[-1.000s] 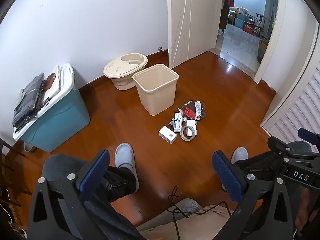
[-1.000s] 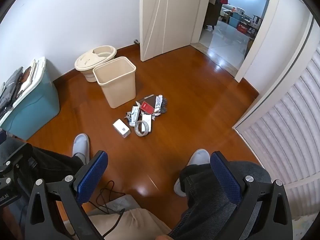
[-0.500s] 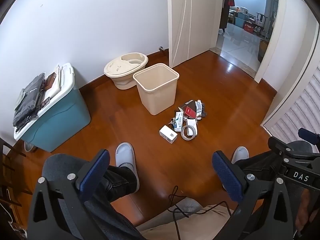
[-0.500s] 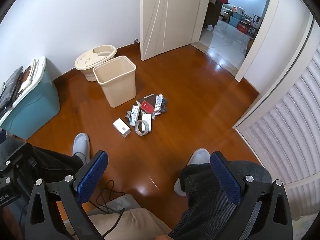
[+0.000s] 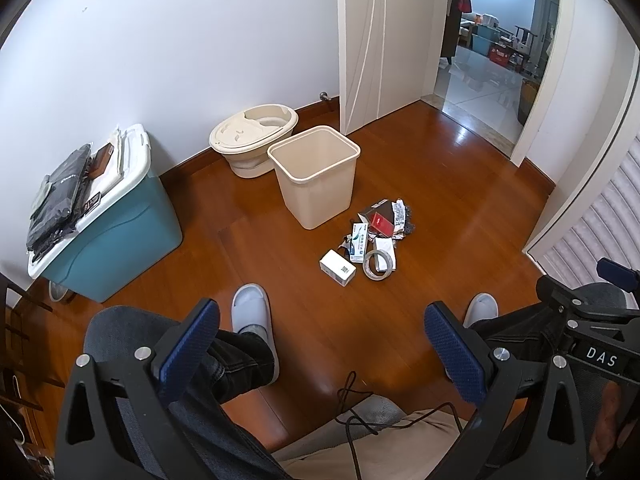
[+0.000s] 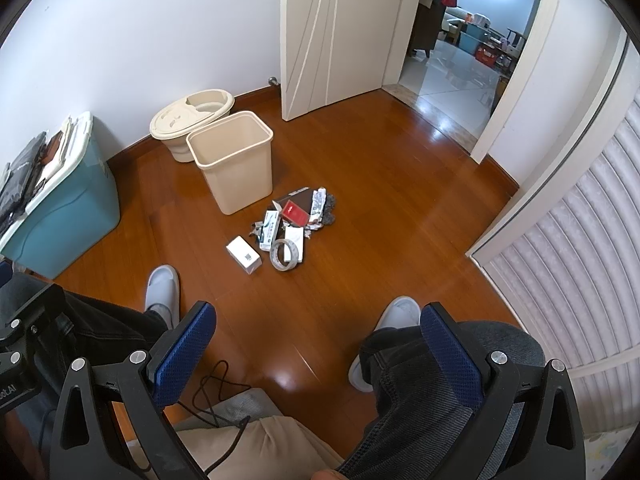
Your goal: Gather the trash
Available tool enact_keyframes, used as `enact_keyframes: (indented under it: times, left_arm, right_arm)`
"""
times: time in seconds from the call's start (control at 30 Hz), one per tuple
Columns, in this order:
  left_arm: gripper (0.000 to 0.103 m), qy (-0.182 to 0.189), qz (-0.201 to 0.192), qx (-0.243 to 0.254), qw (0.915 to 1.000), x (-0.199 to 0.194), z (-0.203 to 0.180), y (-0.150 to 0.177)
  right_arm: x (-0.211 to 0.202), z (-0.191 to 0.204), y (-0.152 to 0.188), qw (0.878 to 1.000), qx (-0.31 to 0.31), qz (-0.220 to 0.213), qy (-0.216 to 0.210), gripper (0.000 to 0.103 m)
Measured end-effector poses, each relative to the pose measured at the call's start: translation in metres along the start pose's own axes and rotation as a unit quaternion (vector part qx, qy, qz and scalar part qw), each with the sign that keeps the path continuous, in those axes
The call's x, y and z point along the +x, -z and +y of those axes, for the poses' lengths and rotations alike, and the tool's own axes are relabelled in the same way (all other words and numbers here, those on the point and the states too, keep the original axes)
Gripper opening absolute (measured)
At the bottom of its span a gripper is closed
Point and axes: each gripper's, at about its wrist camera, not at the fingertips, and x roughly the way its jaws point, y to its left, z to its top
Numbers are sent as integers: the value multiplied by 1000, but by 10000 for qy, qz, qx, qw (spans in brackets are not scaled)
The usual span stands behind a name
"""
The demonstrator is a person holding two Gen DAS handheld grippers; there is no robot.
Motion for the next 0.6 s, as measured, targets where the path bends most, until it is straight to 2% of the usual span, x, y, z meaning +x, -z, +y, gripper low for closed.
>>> enact_keyframes:
  times: [0.6]
  left_arm:
    - [103, 3, 14, -34, 10000, 3, 4, 0]
  right_arm:
    - [0, 3, 2, 10000, 2, 7, 1, 103]
